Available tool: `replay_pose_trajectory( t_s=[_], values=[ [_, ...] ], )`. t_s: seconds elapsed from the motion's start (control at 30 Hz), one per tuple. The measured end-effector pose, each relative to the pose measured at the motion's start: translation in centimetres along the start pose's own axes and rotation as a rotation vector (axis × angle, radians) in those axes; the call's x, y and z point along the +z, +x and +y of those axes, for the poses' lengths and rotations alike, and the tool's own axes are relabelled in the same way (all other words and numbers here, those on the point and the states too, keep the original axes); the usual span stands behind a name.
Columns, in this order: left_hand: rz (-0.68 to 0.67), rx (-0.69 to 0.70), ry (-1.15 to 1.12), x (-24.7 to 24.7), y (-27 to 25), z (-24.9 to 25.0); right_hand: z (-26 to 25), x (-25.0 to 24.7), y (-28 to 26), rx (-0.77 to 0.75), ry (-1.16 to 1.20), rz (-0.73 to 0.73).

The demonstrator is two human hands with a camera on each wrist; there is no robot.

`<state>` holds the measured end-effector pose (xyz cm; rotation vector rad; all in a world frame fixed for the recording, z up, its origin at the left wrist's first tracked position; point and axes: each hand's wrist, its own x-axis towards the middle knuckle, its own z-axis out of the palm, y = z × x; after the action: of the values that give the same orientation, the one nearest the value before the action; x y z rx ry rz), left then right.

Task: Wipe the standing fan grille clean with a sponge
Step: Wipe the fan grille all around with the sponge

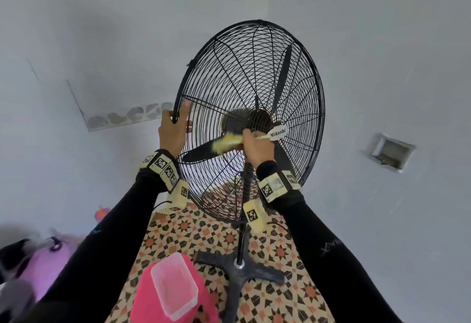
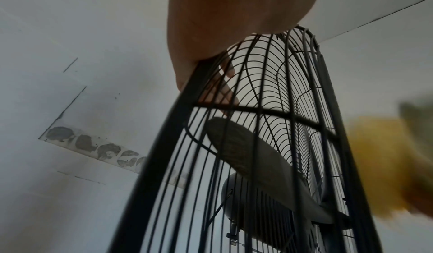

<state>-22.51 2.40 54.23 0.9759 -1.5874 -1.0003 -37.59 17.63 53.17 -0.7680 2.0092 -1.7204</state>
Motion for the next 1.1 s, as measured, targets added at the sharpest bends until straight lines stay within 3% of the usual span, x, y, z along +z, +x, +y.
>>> replay_pose_trajectory(
  t_s=[0.07,0.1,0.2,0.3,0.37,0.43,0.53,0.6,0.77,0.83,0.9,0.93,1.0,1.1],
  values=[
    [0.004,0.009,0.013,-0.2,-0.3,0.0,0.6,-0.5,0.3,0.029,-0.036,-0.077],
    [0.001,0.010,0.021,-0.2,-0.4,0.1,0.5,-0.8,0.6,0.023,0.054,-0.084],
    [-0.012,0.011,0.005,0.2,-0.7,0.4,-0.9,-1.0,1.3,-0.102,0.343,0.028],
    [-0.001,0.002,0.000,0.3,-0.6,0.4,-0.4,-0.6,0.8,-0.110,0.197,0.055],
    [0.003,-0.003,-0.001,0.0,-0.5,0.2,0.7,-0.8,0.8,-0.043,-0.037,-0.014],
    [0.008,-0.003,0.009,-0.2,-0.4,0.0,1.0,-1.4,1.4,-0.001,-0.081,-0.095],
    [0.001,0.021,0.009,0.2,-0.9,0.4,-0.2,-1.9,2.2,-0.023,0.247,-0.047],
    [0.013,0.024,0.007,0.4,-1.2,0.9,-0.7,-1.4,1.9,-0.081,0.339,0.024],
    [0.035,0.007,0.029,-0.1,-1.0,0.5,2.0,-1.1,1.7,-0.001,-0.045,-0.079],
    [0.031,0.012,0.050,-0.1,-1.2,0.6,1.6,-2.3,2.3,0.021,0.127,-0.107],
    [0.024,0.027,0.048,0.1,-1.4,0.6,0.6,-3.1,2.6,0.015,0.404,-0.045],
    [0.026,0.024,0.042,0.3,-1.3,0.6,0.5,-3.1,2.8,0.011,0.431,0.000],
    [0.038,0.007,0.024,0.4,-1.2,0.7,1.4,-2.6,2.9,0.054,0.291,0.025],
    [0.053,0.000,0.062,0.2,-1.5,0.9,2.8,-2.9,2.8,0.098,0.044,-0.052]
  ],
)
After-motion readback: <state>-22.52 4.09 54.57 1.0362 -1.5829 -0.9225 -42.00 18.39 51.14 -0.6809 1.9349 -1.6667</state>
